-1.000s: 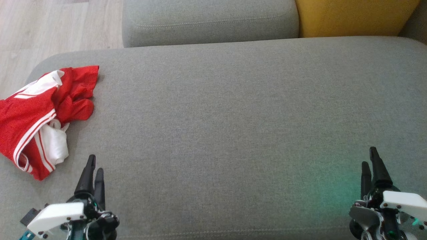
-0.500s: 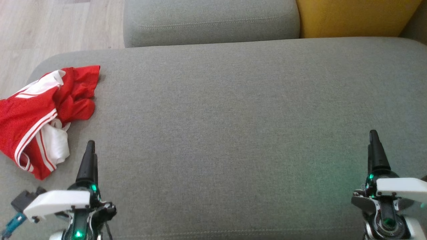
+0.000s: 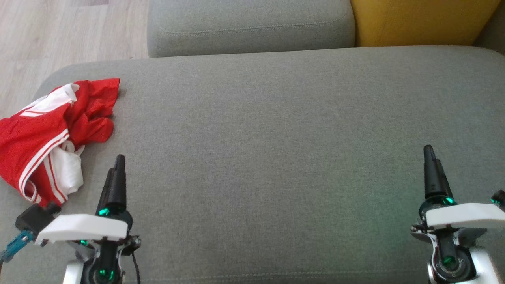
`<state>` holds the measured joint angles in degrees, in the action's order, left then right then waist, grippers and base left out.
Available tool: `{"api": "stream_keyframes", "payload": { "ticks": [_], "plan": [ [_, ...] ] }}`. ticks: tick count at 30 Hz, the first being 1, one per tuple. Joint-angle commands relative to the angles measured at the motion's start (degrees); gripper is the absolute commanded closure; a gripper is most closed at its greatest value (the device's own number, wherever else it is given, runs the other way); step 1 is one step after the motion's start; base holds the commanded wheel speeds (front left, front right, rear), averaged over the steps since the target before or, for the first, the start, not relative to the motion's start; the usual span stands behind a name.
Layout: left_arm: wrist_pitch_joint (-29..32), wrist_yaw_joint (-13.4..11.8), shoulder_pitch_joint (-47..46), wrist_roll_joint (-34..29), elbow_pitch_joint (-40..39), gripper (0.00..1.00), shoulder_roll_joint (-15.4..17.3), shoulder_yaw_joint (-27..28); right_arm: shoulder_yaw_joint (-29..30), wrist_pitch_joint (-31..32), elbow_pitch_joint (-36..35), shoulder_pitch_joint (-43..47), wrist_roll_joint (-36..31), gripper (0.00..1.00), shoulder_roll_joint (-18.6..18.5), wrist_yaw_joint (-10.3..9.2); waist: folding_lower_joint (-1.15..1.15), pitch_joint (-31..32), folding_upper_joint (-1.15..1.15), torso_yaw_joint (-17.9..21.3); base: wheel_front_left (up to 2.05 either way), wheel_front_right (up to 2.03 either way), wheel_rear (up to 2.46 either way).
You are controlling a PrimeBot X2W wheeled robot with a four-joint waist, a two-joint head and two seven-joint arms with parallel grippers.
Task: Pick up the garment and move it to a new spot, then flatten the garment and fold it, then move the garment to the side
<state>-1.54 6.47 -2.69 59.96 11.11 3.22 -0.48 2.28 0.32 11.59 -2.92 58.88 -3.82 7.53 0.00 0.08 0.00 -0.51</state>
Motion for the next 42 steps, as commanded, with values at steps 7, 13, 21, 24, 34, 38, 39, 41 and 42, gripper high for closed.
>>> {"api": "stream_keyframes", "payload": {
  "ticks": [7,13,21,24,34,38,39,41,42],
  "plan": [
    [-1.75,-1.42,-1.9,-9.43,-3.62,0.0,2.32,-1.59,-1.16,-0.55,-3.13,-1.81,-8.17,0.0,-1.06,-0.02,0.0,0.2,0.0,0.08,0.0,0.0,0.0],
    [-2.76,-2.97,-1.2,-14.92,-4.35,0.0,3.49,-2.93,-1.77,-0.9,-3.55,-1.57,-13.36,0.0,-1.0,-0.02,0.0,0.35,0.0,0.01,0.0,0.0,0.0],
    [-4.1,-4.87,-0.35,-20.81,-4.61,0.0,4.93,-4.24,-2.87,-1.31,-3.93,-1.2,-20.51,0.0,-1.23,-0.02,0.0,0.69,0.0,-0.13,0.0,0.0,0.0],
    [-4.61,-5.47,-0.18,-22.93,-4.71,0.0,5.46,-4.77,-3.02,-1.49,-4.05,-0.99,-23.24,0.0,-1.22,-0.02,0.0,0.77,0.0,-0.24,0.0,0.0,0.0],
    [-6.12,-7.07,-0.18,-29.09,-4.9,0.0,6.88,-6.4,-3.27,-2.12,-4.08,-0.67,-30.48,0.0,-1.07,-0.03,0.0,0.99,0.0,-0.46,0.0,0.0,0.0],
    [-6.79,-7.58,-0.19,-31.57,-4.86,0.0,7.29,-7.2,-3.54,-2.39,-4.25,-0.59,-33.33,0.0,-1.05,-0.03,0.0,1.1,0.0,-0.51,0.0,0.0,0.0],
    [-6.96,-7.69,-0.19,-32.21,-4.86,0.0,7.41,-7.4,-3.6,-2.43,-4.31,-0.56,-34.01,0.0,-1.03,-0.03,0.0,1.14,0.0,-0.51,0.0,0.0,0.0],
    [-7.29,-7.91,-0.19,-33.4,-4.93,0.0,7.56,-7.78,-3.72,-2.53,-4.46,-0.51,-35.36,0.0,-1.02,-0.03,0.0,1.19,0.0,-0.52,0.0,0.0,0.0],
    [-7.45,-7.99,-0.15,-33.98,-4.88,0.0,7.61,-7.98,-3.8,-2.61,-4.53,-0.49,-36.06,0.0,-1.03,-0.03,0.0,1.22,0.0,-0.53,0.0,0.0,0.0]
  ]
}}
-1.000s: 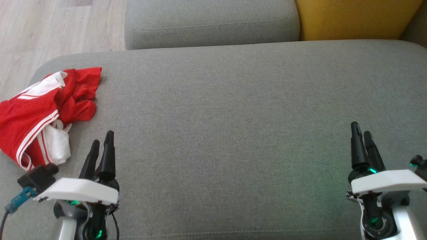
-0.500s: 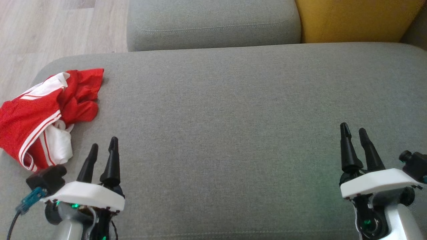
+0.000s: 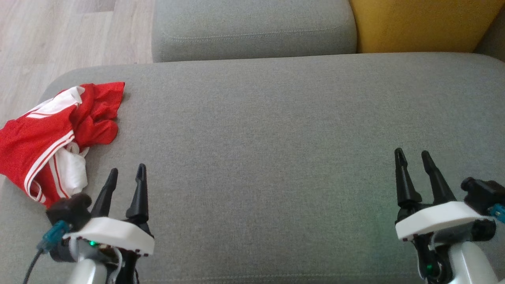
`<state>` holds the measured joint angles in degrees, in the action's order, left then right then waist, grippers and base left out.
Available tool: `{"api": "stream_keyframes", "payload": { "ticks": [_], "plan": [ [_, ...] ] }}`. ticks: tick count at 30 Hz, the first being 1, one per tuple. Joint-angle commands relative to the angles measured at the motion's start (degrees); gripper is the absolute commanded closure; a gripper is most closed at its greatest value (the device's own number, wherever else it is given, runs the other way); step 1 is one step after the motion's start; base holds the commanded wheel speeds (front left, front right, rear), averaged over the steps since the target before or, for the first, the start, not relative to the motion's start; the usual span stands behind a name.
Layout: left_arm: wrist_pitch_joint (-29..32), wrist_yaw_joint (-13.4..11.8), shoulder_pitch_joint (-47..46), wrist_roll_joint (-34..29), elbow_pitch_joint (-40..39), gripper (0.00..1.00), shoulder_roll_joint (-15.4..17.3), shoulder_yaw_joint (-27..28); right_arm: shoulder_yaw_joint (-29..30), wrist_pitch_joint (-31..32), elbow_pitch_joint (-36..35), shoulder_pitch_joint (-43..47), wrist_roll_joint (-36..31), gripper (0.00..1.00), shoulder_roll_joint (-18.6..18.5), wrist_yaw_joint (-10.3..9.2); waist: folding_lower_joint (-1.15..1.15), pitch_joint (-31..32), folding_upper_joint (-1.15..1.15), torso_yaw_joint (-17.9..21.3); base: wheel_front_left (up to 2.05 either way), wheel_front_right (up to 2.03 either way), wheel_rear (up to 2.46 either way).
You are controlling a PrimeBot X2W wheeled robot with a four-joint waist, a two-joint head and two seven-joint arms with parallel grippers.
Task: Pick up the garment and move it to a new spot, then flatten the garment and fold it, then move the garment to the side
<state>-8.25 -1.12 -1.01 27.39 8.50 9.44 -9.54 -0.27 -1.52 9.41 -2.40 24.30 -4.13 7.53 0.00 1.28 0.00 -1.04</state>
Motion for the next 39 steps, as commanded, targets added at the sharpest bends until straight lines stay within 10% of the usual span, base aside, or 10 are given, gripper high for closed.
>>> {"api": "stream_keyframes", "payload": {
  "ticks": [1,39],
  "plan": [
    [-0.92,-0.51,-1.83,-2.02,-2.29,0.0,1.44,0.89,-1.3,-0.83,-2.4,-0.97,-2.16,0.0,-0.73,-0.03,0.0,0.04,0.0,-0.01,0.0,0.0,0.0],
    [-6.75,-0.31,-1.3,-18.08,2.16,0.0,0.22,-0.19,-0.57,-2.25,-2.82,0.7,-20.39,0.0,1.07,-0.04,0.0,0.39,0.0,-0.27,0.0,0.0,0.0]
  ]
}}
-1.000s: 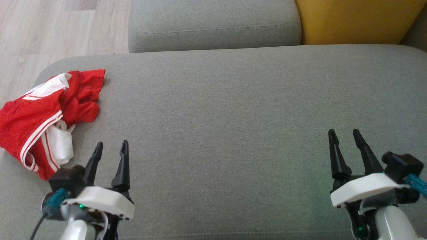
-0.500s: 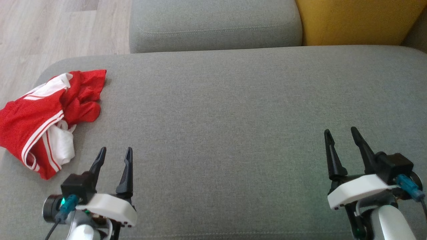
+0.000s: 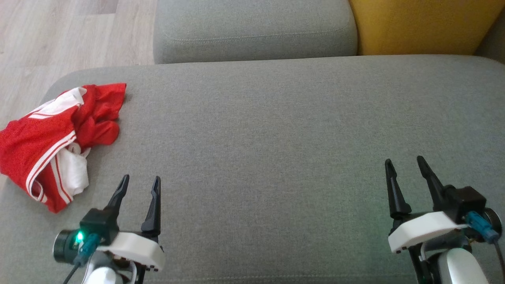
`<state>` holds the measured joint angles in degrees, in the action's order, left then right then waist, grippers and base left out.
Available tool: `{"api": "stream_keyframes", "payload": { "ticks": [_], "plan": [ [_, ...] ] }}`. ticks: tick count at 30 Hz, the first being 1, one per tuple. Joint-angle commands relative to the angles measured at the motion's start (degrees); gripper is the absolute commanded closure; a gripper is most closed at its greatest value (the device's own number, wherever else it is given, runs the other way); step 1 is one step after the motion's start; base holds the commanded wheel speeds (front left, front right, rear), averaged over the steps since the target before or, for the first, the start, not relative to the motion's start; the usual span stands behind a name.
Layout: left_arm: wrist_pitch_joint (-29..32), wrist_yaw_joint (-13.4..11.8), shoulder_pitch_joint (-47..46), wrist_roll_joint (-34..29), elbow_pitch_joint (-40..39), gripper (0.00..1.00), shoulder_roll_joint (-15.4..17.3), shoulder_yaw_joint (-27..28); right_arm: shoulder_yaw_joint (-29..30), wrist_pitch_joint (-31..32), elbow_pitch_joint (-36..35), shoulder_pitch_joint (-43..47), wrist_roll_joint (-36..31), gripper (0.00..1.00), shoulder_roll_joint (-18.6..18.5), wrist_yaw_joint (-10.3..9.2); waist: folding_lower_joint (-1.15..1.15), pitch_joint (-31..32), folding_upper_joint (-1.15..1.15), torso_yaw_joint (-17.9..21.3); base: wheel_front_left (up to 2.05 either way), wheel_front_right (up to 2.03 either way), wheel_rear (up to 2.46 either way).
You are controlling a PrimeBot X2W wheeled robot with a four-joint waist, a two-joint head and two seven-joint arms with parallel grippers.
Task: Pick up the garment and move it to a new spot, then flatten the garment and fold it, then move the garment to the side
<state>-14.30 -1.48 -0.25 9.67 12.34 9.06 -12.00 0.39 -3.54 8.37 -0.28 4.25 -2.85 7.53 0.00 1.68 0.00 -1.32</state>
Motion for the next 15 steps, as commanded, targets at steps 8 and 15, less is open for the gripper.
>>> {"api": "stream_keyframes", "payload": {
  "ticks": [8,15],
  "plan": [
    [-0.7,0.95,-2.14,0.61,-0.82,0.0,-0.07,3.44,-0.8,-0.03,-1.4,-1.29,0.5,0.0,-0.07,-0.04,0.0,-0.02,0.0,0.12,0.0,0.0,0.0],
    [-0.7,1.14,-2.13,0.21,-0.28,0.0,-0.33,3.92,-0.75,-0.22,-1.32,-1.36,0.87,0.0,-0.04,-0.04,0.0,-0.08,0.0,0.15,0.0,0.0,0.0]
  ]
}}
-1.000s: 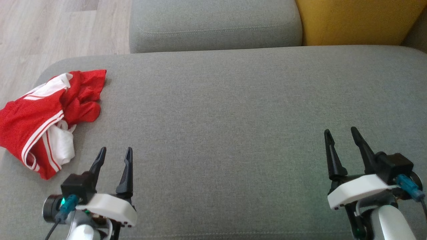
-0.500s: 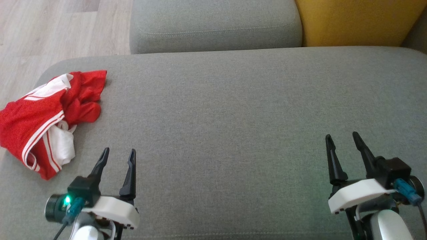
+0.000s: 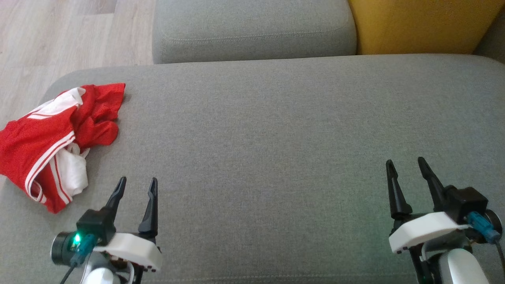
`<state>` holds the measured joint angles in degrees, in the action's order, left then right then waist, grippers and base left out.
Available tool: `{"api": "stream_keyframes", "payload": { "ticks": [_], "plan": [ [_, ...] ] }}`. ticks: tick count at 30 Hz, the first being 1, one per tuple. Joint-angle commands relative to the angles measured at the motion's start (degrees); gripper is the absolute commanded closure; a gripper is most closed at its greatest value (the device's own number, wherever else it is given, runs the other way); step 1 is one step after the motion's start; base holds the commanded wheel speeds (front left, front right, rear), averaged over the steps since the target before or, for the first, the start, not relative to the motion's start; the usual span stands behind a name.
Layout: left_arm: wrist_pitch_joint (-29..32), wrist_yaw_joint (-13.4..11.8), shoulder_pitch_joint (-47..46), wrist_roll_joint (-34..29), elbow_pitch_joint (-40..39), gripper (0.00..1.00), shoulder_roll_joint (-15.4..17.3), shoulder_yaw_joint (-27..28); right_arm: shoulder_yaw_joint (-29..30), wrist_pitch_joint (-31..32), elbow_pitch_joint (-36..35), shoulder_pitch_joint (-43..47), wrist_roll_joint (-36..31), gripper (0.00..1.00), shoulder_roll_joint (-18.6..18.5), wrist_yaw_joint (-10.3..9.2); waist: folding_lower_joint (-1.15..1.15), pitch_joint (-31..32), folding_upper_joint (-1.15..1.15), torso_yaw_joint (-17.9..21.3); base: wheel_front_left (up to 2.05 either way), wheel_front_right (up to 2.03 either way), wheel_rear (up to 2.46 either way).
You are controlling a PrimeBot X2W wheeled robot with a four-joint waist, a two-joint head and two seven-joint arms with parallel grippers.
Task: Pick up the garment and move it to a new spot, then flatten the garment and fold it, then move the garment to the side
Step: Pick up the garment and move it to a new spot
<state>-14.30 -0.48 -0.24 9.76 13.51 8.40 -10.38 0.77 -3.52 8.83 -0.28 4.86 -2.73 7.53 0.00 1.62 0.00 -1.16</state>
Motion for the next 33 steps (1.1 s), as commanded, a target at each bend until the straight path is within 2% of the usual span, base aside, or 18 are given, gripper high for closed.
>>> {"api": "stream_keyframes", "payload": {
  "ticks": [1,13,21,33],
  "plan": [
    [-0.7,0.17,-2.15,0.08,-1.34,0.0,0.31,2.33,-1.13,-0.27,-1.75,-1.39,0.35,0.0,-0.16,-0.04,0.0,-0.01,0.0,-0.02,0.0,0.0,0.0],
    [-0.7,0.26,-2.53,-0.54,-0.78,0.0,0.19,2.65,-0.93,-0.47,-1.4,-1.41,0.75,0.0,-0.15,-0.04,0.0,-0.16,0.0,-0.32,0.0,0.0,0.0],
    [-0.7,0.05,-3.3,-0.02,-0.29,0.0,-0.02,3.48,-1.38,0.05,-3.03,-0.89,0.78,0.0,-0.15,-0.04,0.0,-0.28,0.0,-3.56,0.0,0.0,0.0],
    [-0.7,-0.15,-4.07,0.61,-0.05,0.0,0.41,5.39,-4.14,1.6,-7.14,0.02,1.49,0.0,-0.15,-0.04,0.0,-0.46,0.0,-16.28,0.0,0.0,0.0]
  ]
}}
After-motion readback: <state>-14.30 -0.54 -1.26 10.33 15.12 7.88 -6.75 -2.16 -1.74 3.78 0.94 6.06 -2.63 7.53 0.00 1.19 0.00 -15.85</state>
